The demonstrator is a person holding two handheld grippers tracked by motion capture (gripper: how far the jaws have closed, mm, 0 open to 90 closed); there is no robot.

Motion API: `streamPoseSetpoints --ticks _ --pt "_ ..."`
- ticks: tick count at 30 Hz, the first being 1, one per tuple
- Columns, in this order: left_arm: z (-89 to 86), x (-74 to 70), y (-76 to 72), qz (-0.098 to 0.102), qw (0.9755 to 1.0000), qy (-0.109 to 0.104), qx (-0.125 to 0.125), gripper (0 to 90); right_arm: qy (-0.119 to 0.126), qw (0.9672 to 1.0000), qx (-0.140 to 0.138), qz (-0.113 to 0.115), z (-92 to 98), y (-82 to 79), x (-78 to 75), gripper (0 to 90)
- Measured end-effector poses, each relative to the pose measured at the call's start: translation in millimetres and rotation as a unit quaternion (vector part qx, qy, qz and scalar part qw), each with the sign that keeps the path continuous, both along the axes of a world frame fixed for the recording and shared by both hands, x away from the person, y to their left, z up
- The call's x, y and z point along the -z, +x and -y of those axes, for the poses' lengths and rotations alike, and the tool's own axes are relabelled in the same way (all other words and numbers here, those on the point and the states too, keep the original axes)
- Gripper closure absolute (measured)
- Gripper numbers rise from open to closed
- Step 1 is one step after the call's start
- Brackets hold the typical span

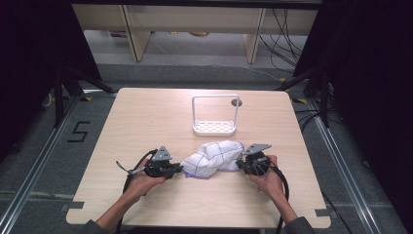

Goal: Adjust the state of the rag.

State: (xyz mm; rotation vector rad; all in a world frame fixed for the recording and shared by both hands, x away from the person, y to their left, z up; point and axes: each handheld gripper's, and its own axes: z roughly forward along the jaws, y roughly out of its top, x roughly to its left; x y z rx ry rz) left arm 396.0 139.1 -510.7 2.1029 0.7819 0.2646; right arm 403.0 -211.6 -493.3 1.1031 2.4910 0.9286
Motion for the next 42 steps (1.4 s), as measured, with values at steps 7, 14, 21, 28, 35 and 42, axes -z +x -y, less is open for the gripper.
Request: streamPoseSetpoints --ticks 7,14,21,28,35,42 --pt "-9.8 -27.4 -20.1 0.027 0.9994 -0.008 0.018 85.5 0.033 0.9966 -0.049 0.058 15.9 -30.0 -49.7 88.3" --pt "-20.5 -78.2 -66.0 0.043 0.9965 -0.041 0.060 85.2 0.079 0.9895 -0.084 0.087 31.5 -74.3 -122.9 88.4" --pt "-38.8 -125.5 -89.8 0.039 0.9934 -0.076 0.076 85.0 0.101 0.9818 -0.116 0.111 29.2 -111.4 -167.8 88.4" --pt "-41.3 -149.9 -75.4 0.044 0.9922 -0.096 0.066 84.7 0.112 0.9831 -0.107 0.097 28.9 -96.6 -174.3 88.4" --pt "-22.2 -81.8 -4.0 -0.035 0.9969 -0.068 0.018 83.8 0.110 0.9931 -0.030 0.027 21.4 -16.6 -108.8 88.3" --pt "-10.5 -30.7 37.0 -0.051 0.9971 -0.050 -0.026 81.4 0.053 0.9980 0.033 0.004 10.5 49.0 -37.3 87.7"
